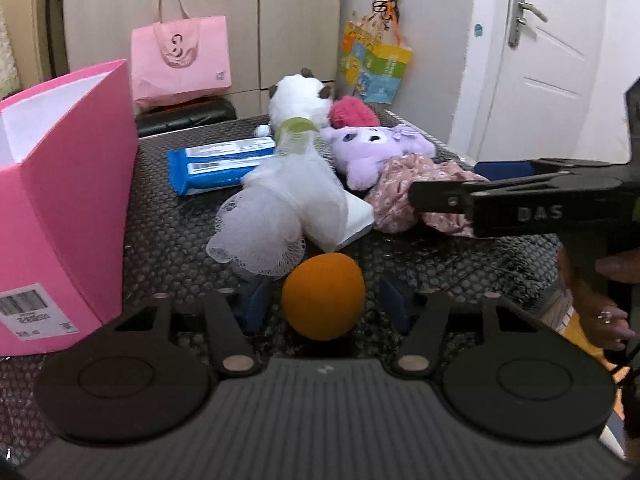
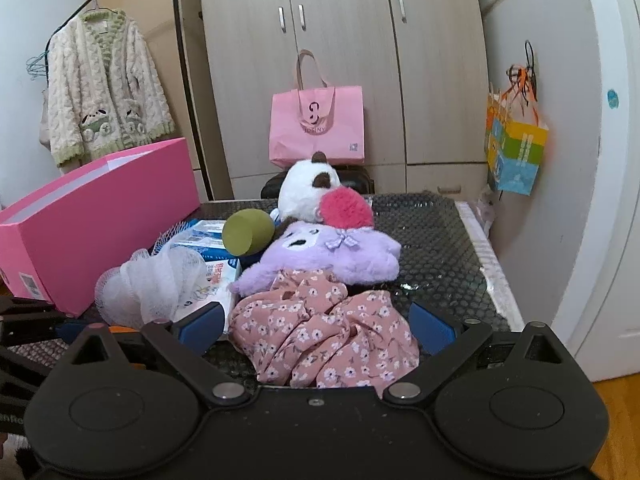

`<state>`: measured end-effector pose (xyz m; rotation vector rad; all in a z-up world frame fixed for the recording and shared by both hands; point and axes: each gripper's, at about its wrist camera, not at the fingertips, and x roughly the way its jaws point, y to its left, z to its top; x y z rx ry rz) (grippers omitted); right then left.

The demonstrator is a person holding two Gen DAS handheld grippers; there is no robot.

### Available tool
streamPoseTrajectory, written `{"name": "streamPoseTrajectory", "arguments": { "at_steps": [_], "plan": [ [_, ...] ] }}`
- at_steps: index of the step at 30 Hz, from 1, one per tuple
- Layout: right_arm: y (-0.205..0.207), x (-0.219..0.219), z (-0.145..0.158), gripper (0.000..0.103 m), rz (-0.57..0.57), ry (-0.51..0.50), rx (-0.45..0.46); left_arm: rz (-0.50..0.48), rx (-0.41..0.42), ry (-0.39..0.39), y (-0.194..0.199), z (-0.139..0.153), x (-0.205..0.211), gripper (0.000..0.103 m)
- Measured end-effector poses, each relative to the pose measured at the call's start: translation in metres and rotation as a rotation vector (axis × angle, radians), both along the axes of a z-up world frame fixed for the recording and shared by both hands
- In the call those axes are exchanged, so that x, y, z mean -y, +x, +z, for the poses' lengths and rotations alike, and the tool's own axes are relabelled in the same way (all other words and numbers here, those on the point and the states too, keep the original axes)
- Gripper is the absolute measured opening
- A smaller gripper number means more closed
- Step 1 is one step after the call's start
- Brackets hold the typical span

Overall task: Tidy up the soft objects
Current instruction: 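Grasp the orange sponge with the left gripper while the right gripper grasps the pink floral cloth, then lift and carry the sponge and cloth with both grippers over the pink box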

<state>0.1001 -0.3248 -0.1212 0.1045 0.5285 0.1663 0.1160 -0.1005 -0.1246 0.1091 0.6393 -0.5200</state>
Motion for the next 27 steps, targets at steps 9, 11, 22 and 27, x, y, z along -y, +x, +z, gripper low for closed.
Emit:
{"name": "streamPoseTrajectory", "arguments": {
  "at_steps": [9,11,22,27],
  "plan": [
    [0.007,0.004,-0.016,0.096,-0.021,0.048,-0.041,0.014,0.028,0.014,-0.001,-0.003,0.001,0.039],
    [0.003,-0.001,-0.017,0.089,-0.025,0.006,-0.027,0.015,0.041,0.023,-0.003,-0.004,0.002,0.039],
    [-0.019,-0.019,-0.015,0.024,-0.002,-0.097,0.037,0.026,0.029,0.014,-0.008,0.001,-0.001,0.039],
    [-0.028,-0.012,-0.009,0.022,-0.015,-0.051,0.026,0.034,0.034,0.015,-0.011,0.004,-0.004,0.038]
  ]
}}
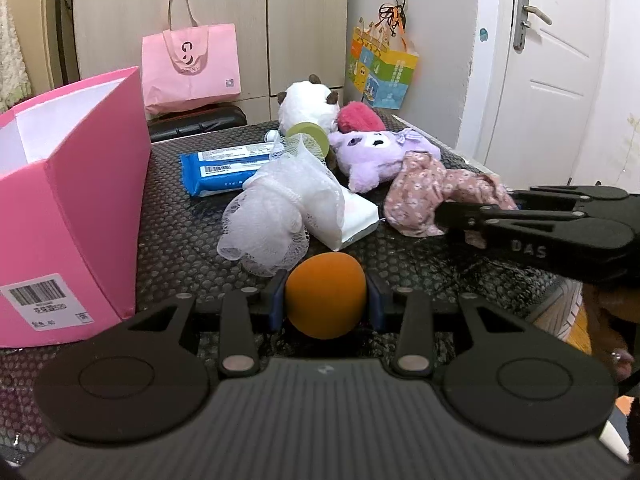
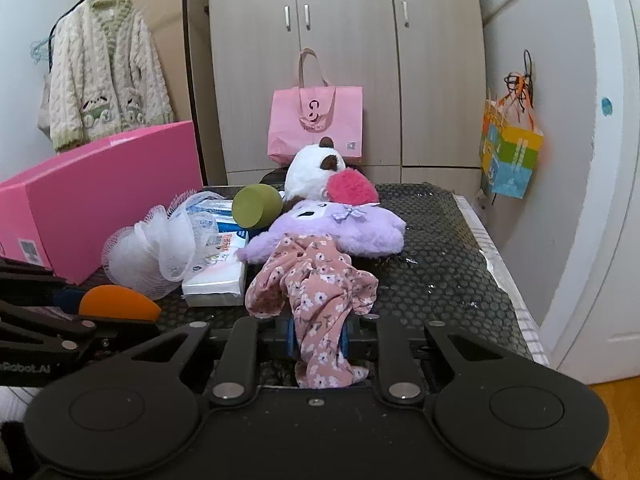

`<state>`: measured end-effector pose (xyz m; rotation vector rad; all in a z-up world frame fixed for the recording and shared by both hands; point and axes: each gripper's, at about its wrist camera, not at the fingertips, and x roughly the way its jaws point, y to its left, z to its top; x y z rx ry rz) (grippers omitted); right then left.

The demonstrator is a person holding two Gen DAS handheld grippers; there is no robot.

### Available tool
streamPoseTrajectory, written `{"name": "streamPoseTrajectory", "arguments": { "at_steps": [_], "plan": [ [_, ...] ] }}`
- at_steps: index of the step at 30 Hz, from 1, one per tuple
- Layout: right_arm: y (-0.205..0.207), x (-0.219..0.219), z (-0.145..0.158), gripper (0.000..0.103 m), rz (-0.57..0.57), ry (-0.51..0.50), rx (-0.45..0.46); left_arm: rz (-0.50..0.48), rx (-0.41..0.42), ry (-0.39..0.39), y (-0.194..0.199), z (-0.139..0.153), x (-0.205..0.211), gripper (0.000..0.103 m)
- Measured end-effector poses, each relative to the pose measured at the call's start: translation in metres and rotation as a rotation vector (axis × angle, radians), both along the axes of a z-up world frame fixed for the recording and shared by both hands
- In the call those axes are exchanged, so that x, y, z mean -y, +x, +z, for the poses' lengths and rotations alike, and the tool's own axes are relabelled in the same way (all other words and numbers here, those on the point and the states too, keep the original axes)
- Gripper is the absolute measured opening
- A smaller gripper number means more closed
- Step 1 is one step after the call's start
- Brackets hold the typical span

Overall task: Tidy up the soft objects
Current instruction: 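Lift and carry the sponge and cloth with both grippers over the pink box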

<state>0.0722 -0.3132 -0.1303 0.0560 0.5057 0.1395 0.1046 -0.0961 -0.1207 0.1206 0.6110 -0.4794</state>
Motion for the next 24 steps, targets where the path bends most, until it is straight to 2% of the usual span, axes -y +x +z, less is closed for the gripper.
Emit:
{"name": "streamPoseTrajectory", "arguments": {
  "at_steps": [7,13,20,24],
  "plan": [
    [-0.010,0.004,0.008,0.022,0.005,0.052,-0.057,0.013,-0.031,-0.005,-0.001,0.004,-0.010,0.039],
    [-0.014,-0.004,0.019,0.023,0.048,0.054,-0.125,0.040,-0.073,0.058,-0.006,0.015,-0.019,0.039],
    [-0.011,-0.026,0.038,0.023,0.198,0.054,-0.248,0.023,-0.113,0.063,-0.013,0.032,-0.046,0.039],
    [-0.009,-0.045,0.048,0.023,0.302,0.087,-0.300,0.034,-0.137,0.070,-0.015,0.044,-0.067,0.039]
  ]
}}
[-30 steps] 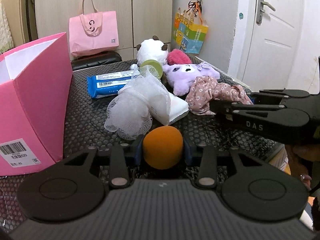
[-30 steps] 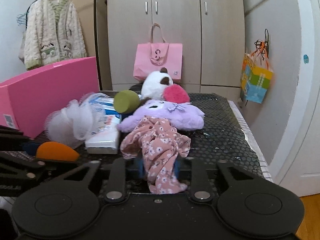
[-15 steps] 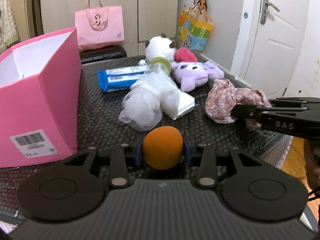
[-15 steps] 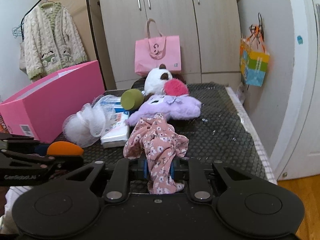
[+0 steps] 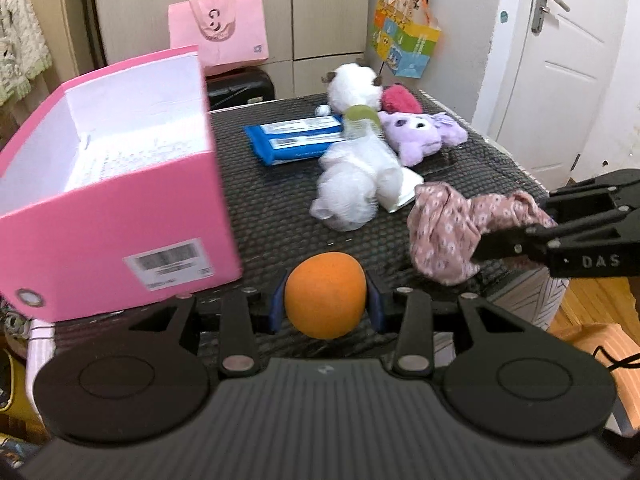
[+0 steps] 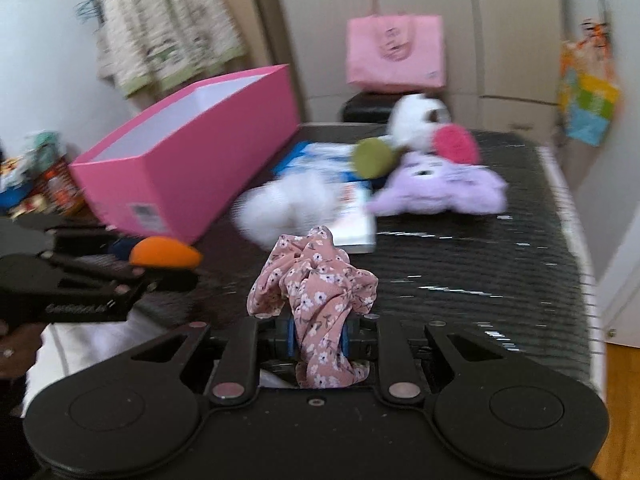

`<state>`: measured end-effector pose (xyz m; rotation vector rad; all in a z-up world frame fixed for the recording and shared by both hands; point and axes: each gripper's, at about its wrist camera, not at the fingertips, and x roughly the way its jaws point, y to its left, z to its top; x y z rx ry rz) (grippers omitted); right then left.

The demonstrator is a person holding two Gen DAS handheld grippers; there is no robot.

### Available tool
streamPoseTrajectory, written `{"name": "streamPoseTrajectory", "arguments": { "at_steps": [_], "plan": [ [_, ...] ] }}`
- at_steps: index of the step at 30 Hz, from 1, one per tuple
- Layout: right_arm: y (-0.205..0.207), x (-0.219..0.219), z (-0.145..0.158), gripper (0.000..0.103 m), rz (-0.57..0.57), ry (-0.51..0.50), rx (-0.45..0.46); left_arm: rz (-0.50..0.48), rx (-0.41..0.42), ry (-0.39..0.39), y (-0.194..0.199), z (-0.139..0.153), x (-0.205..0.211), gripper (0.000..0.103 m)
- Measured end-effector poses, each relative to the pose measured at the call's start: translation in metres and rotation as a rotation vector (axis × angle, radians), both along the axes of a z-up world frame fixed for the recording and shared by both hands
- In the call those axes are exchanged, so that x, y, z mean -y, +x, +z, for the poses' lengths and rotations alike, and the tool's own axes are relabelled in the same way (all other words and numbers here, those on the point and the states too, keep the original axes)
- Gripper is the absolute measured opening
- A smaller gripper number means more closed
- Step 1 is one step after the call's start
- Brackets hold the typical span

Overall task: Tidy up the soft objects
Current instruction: 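Lift and carry the sponge and cloth with both grippers over the pink box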

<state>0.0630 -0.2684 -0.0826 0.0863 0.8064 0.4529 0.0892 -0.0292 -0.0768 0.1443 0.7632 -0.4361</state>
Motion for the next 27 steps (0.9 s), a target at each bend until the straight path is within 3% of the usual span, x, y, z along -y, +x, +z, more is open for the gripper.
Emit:
{"name": "streamPoseTrajectory", "arguments": {
  "at_steps": [13,20,27],
  "plan": [
    [0.012,-0.071,0.042,0.024,0.289,0.060,-0.094,0.010,-0.178,-0.003,0.003,0.034,-0.072,0.039],
    [0.027,-0.106,0.070,0.024,0.374,0.064,-0.074,0.011,-0.137,0.010,0.004,0.067,-0.099,0.039],
    [0.054,-0.134,0.105,0.025,0.411,0.021,0.041,-0.004,-0.032,0.035,0.022,0.097,-0.108,0.039]
  ]
}}
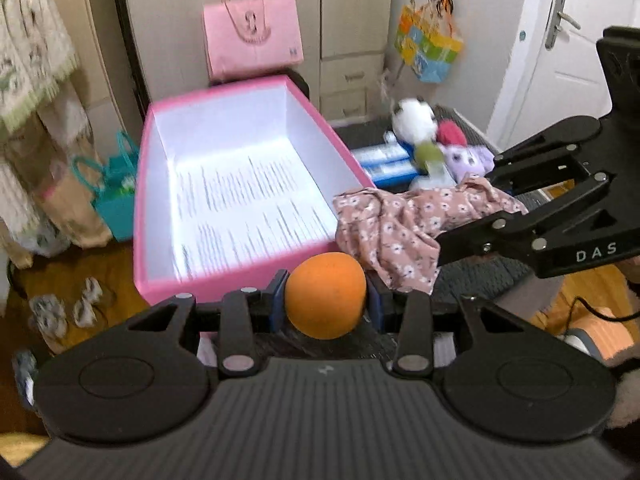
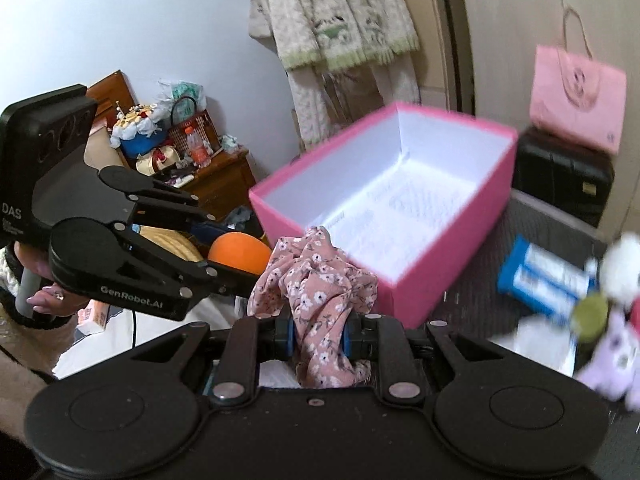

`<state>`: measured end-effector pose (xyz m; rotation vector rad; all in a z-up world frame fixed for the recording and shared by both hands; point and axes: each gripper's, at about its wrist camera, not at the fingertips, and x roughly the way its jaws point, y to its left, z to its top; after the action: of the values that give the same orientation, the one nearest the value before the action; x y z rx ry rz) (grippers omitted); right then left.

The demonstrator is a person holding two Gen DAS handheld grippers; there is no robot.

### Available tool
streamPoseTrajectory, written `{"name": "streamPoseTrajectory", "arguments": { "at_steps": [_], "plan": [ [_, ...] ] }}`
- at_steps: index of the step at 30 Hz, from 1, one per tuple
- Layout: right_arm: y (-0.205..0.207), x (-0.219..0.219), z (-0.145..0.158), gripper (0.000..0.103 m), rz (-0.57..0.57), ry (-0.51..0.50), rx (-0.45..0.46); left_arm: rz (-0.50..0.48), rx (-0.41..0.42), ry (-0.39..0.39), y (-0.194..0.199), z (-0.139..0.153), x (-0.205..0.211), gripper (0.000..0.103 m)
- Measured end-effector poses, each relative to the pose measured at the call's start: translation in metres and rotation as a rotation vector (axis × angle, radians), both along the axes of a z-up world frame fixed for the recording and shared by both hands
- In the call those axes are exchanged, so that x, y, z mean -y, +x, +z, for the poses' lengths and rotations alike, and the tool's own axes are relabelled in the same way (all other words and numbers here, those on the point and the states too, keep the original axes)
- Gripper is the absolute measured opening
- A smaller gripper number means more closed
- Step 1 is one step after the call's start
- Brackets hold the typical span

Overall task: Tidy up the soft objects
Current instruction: 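Lift and carry the sponge and cloth with both grippers over the pink box, then open the right gripper to drop the cloth while the left gripper releases the sponge into the box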

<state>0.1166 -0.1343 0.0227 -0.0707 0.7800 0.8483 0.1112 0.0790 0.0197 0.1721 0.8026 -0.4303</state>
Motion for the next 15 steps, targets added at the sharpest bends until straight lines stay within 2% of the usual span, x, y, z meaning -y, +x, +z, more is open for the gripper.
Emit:
{"name": "streamPoseTrajectory", "arguments": {
  "at_steps": [2,5,7,10,12,15],
  "plan": [
    [0.012,-0.007,0.006,0.025,-0.010,-0.011,0.044,0.015,0.031,0.033,0.012,0.002,0.000,0.039],
    [0.034,-0.015,0.010,0.025,-0.058,-0.022,0.116,0.028,0.001,0.026,0.039,0.001,-0.007,0.039],
    [0.050,-0.018,0.009,0.025,-0.066,-0.016,0.115,0.034,-0.015,0.012,0.058,0.000,-0.011,0.039],
    [0.081,-0.026,0.006,0.025,-0.063,-0.019,0.110,0.095,0.008,0.048,0.090,-0.006,-0.014,0.040],
    [0.101,-0.033,0.003,0.026,-0.064,-0.043,0.124,0.096,0.002,0.067,0.115,-0.012,-0.013,0.040],
    [0.131,-0.044,-0.004,0.026,-0.029,-0.090,0.142,0.111,-0.024,0.047,0.150,-0.017,-0.020,0.040]
  ]
}}
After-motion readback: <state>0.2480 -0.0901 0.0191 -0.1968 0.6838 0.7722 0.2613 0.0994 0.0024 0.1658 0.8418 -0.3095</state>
